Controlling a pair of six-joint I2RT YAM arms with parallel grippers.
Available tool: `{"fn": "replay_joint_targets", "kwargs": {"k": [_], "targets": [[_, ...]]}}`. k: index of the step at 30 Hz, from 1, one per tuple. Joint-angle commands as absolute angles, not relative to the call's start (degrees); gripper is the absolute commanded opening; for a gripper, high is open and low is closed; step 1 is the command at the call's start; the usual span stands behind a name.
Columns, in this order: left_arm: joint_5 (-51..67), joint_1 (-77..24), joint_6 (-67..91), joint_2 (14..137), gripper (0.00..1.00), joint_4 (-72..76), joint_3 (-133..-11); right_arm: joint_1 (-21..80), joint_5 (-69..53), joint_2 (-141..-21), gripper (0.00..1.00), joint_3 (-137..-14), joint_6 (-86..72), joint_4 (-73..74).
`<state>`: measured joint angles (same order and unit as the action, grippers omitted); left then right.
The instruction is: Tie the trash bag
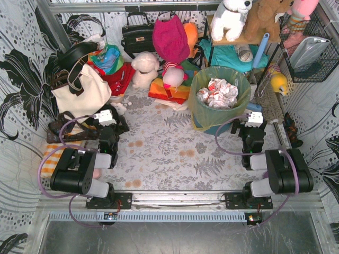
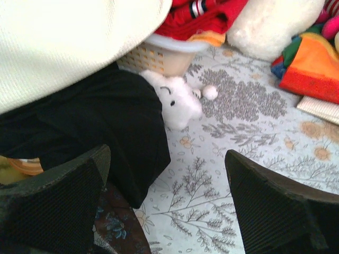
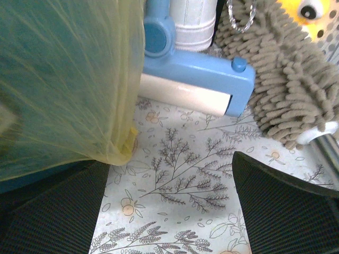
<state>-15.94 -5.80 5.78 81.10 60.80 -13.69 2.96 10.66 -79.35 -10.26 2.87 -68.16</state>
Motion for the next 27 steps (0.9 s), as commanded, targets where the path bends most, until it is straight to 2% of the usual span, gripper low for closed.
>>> {"fn": "replay_joint_targets", "kwargs": {"k": [1,10,17,27], "targets": [[-20.75,-7.79,4.3,76.71,0.98,56.1,-16.78,2.64,9.76,-72.37,0.97,-10.74,3.53,-62.84],[-26.55,-12.52,7.65,65.86,0.98,40.42,-21.99,2.64,10.03,-59.72,0.97,-14.01,1.17,-46.34],[-27.23,-14.86,12.01,61.64,0.98,21.0,-32.88,2.64,10.61,-49.76,0.97,-19.83,-0.69,-29.06],[-22.14,-14.92,10.69,52.46,0.98,6.43,-42.14,2.64,13.71,-49.43,0.97,-37.85,-5.22,0.43]]}}
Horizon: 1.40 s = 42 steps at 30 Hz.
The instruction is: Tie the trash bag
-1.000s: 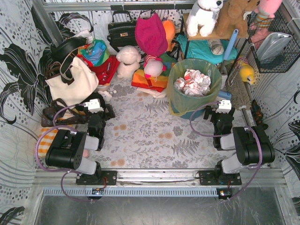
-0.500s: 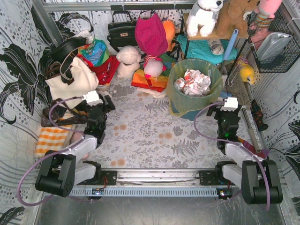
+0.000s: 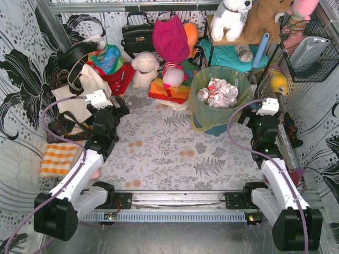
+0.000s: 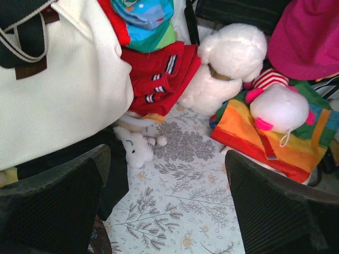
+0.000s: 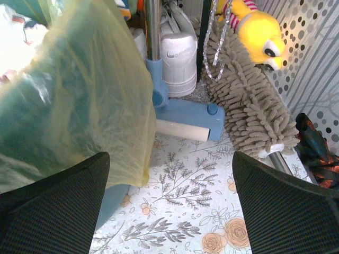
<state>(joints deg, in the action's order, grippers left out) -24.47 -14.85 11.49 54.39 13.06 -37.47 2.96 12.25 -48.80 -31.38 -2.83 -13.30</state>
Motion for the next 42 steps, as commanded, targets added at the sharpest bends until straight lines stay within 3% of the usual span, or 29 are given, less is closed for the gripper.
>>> {"fn": "replay_joint_targets", "kwargs": {"k": [1,7,20,42], "targets": [[-21.66,-14.92,9.75,52.27,0.98,4.2,-43.31,2.64,13.62,-49.73,0.97,-39.34,-5.24,2.2],[-24.62,-14.9,4.04,51.72,0.98,-4.45,-46.69,2.64,12.29,-51.88,0.97,-49.44,-6.54,10.3],[-23.76,-14.9,4.22,47.43,0.98,-5.36,-44.53,2.64,7.28,-63.61,0.97,-69.06,-8.95,21.14],[-23.98,-14.93,7.81,49.11,0.98,-10.71,-48.09,2.64,9.14,-68.12,0.98,-77.77,-9.22,25.74]]}}
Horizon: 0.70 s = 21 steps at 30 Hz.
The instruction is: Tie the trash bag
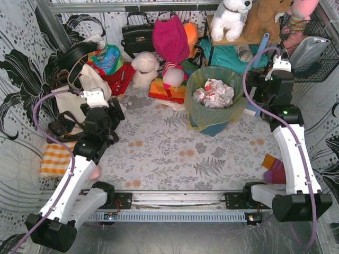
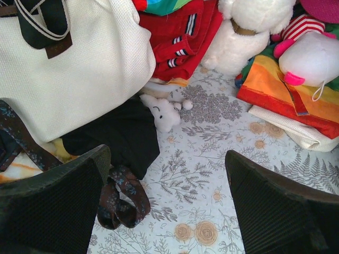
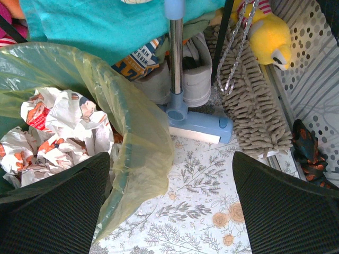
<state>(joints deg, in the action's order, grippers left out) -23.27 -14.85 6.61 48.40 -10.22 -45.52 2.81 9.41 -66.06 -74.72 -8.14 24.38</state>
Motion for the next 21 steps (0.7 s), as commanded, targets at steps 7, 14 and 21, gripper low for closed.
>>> {"fn": "replay_joint_targets", "kwargs": {"k": [7,14,21], "targets": [[-24.18,-14.92,8.88,49.8,0.98,-13.88,-50.27,2.57,5.9,-76.87,0.95,-83.42,-9.06,28.59],[-24.78,-14.87,8.53,48.08,0.98,-12.77,-49.24,2.55,0.93,-84.23,0.6,-89.13,-8.51,31.69],[-24.51,-14.89,8.51,47.92,0.98,-12.57,-49.13,2.55,-0.7,-85.47,0.32,-90.46,-8.09,33.07]]}}
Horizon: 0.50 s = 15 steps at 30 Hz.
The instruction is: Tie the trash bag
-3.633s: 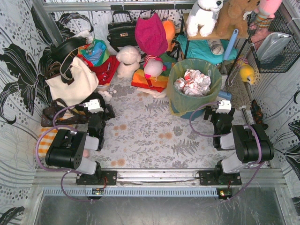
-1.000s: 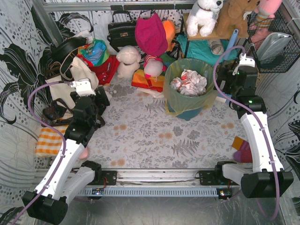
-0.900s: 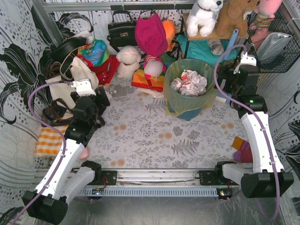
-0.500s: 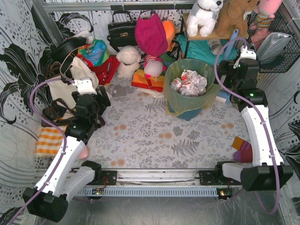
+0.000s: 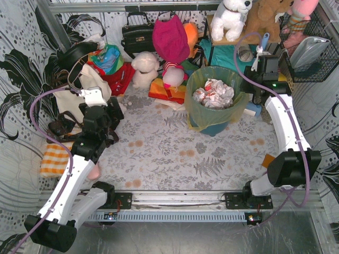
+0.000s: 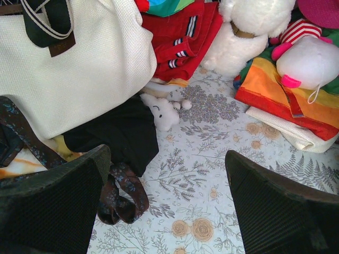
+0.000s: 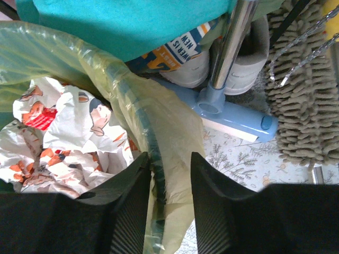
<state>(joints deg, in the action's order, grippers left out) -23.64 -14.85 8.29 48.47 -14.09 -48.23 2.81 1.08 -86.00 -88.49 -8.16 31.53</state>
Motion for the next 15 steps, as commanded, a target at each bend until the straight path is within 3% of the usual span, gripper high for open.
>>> {"fn": "replay_joint_targets", "kwargs": {"k": [1,6,10,15], "targets": [[-24.32,-14.94,8.45,48.06,0.98,-12.61,-49.2,2.55,-1.05,-85.17,0.29,-90.07,-7.82,32.97],[-24.43,-14.92,8.69,48.68,0.98,-12.77,-49.48,2.56,-3.23,-83.58,0.17,-88.23,-7.71,33.06],[-24.51,-14.93,8.7,48.62,0.98,-12.66,-49.39,2.55,-3.78,-82.79,0.01,-88.41,-8.44,34.57],[-25.34,-14.92,8.98,48.35,0.98,-12.76,-49.45,2.63,-3.76,-80.42,0.0,-88.5,-12.77,37.15]]}}
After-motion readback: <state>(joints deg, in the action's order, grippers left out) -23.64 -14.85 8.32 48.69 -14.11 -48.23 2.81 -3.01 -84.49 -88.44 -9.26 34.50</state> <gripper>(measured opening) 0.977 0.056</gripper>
